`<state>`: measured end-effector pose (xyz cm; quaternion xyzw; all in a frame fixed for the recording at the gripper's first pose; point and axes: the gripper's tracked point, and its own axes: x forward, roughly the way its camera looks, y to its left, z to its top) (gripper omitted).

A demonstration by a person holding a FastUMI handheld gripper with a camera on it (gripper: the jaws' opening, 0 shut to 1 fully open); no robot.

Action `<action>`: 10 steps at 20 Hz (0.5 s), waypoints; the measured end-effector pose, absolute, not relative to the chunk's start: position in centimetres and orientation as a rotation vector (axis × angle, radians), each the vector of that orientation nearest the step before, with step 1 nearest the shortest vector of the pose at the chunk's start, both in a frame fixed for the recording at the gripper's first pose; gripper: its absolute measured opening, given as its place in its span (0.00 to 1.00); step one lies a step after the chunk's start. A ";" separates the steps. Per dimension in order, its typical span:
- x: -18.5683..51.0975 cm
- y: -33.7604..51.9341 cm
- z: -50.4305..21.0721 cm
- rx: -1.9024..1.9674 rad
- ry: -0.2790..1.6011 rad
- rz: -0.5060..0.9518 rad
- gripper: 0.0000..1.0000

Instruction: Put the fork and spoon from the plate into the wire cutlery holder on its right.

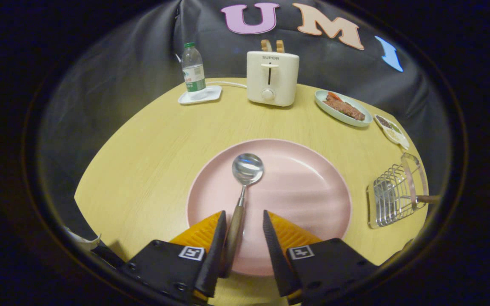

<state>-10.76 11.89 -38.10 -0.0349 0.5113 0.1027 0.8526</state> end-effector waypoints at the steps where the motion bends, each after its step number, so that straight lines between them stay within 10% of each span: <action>1: -10.8 11.9 -38.2 -0.079 1.084 0.217 0.49; 4: -11.0 11.4 -38.3 -0.090 1.097 0.222 0.18; 10: -11.4 10.3 -37.6 -0.148 1.133 0.272 0.06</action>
